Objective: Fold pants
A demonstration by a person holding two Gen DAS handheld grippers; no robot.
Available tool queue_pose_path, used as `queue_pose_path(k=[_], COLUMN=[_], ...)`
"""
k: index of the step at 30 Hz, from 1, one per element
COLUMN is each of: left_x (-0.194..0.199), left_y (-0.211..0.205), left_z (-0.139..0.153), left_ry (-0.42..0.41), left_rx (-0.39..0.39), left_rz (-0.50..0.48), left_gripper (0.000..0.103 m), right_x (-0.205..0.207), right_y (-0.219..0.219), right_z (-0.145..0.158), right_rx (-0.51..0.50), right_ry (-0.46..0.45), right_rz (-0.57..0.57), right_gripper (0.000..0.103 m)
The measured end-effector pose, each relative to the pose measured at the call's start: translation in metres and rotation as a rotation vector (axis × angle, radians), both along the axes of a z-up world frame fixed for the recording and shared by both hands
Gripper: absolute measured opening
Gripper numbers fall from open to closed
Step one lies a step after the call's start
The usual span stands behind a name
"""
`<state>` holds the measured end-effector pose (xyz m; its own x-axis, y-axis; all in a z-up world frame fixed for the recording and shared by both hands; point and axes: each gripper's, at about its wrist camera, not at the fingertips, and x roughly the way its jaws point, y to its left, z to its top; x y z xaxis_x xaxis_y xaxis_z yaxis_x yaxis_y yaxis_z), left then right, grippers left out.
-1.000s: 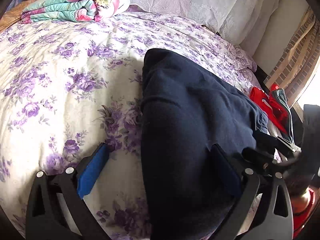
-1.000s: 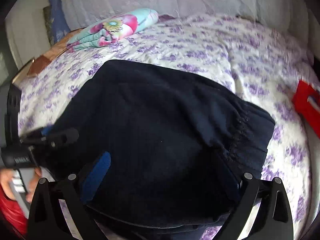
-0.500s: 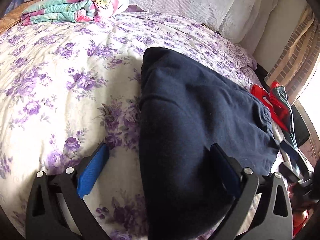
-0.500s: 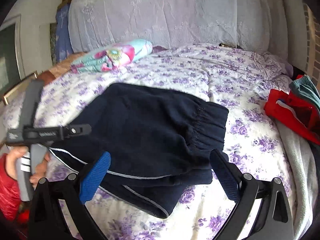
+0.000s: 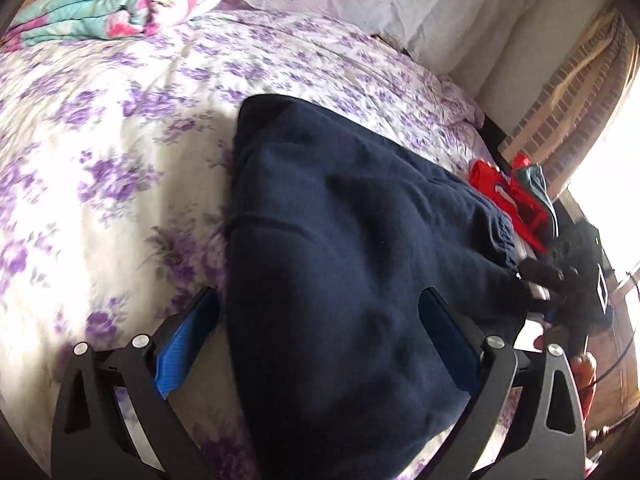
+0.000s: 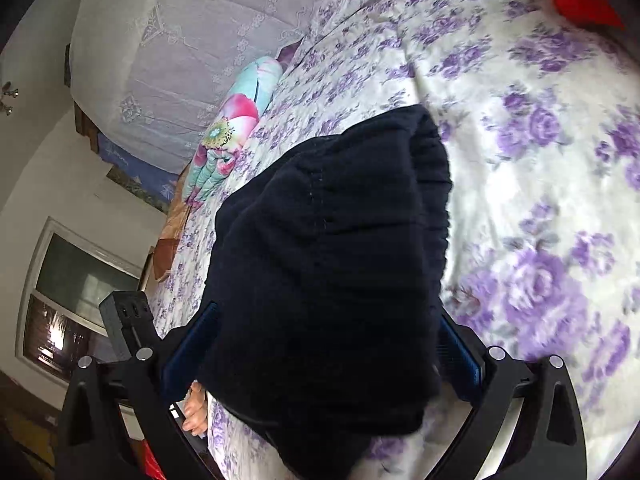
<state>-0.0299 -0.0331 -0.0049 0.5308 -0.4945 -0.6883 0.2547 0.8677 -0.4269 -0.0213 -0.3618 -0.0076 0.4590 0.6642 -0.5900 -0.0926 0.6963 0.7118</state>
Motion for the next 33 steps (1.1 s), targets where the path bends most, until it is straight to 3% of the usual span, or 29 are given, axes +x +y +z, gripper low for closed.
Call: queue_pose_path(k=[2, 3, 5, 6, 7, 8, 10, 13, 17, 21, 24, 27, 29, 33], left_x=[0.003, 0.002, -0.003, -0.005, -0.006, -0.004, 0.003, 0.011, 0.051, 0.115, 0.172, 0.23, 0.265, 0.329], left_y=[-0.006, -0.008, -0.007, -0.004, 0.0, 0.004, 0.005, -0.01, -0.034, -0.05, -0.051, -0.049, -0.044, -0.035], left_z=[-0.001, -0.001, 0.0, 0.002, 0.004, 0.007, 0.02, 0.053, 0.105, 0.149, 0.167, 0.161, 0.142, 0.064], left_ry=[0.007, 0.003, -0.025, -0.038, -0.042, -0.038, -0.036, -0.119, -0.236, -0.371, -0.455, -0.449, -0.419, -0.221], left_rx=[0.022, 0.034, 0.066, 0.054, 0.029, 0.024, 0.003, 0.057, 0.076, 0.148, 0.194, 0.224, 0.24, 0.303], left_rz=[-0.038, -0.054, -0.05, -0.053, -0.061, -0.053, -0.061, -0.104, -0.111, -0.034, 0.013, 0.072, 0.104, 0.13], left_gripper=[0.097, 0.096, 0.071, 0.066, 0.048, 0.037, 0.026, 0.023, 0.023, 0.023, 0.023, 0.023, 0.023, 0.025], right_x=[0.005, 0.005, 0.0, -0.006, -0.011, -0.011, -0.008, 0.01, 0.053, 0.128, 0.196, 0.263, 0.3, 0.363], right_y=[0.012, 0.016, 0.018, 0.016, 0.014, 0.011, 0.012, 0.011, 0.017, 0.018, 0.014, 0.022, 0.031, 0.045], right_z=[0.002, 0.003, 0.005, 0.004, 0.004, 0.004, 0.013, 0.046, 0.102, 0.143, 0.153, 0.144, 0.126, 0.052], right_rx=[-0.052, -0.083, -0.167, -0.198, -0.205, -0.207, -0.228, -0.239, -0.311, -0.339, -0.305, -0.32, -0.346, -0.428], right_ry=[-0.018, -0.027, -0.065, -0.086, -0.105, -0.11, -0.118, -0.169, -0.291, -0.391, -0.411, -0.434, -0.426, -0.267], right_rz=[0.02, 0.022, 0.02, 0.017, 0.023, 0.024, 0.027, 0.063, 0.07, 0.005, -0.067, -0.105, -0.111, -0.104], right_gripper=[0.098, 0.09, 0.068, 0.059, 0.055, 0.054, 0.049, 0.041, 0.039, 0.038, 0.038, 0.038, 0.038, 0.042])
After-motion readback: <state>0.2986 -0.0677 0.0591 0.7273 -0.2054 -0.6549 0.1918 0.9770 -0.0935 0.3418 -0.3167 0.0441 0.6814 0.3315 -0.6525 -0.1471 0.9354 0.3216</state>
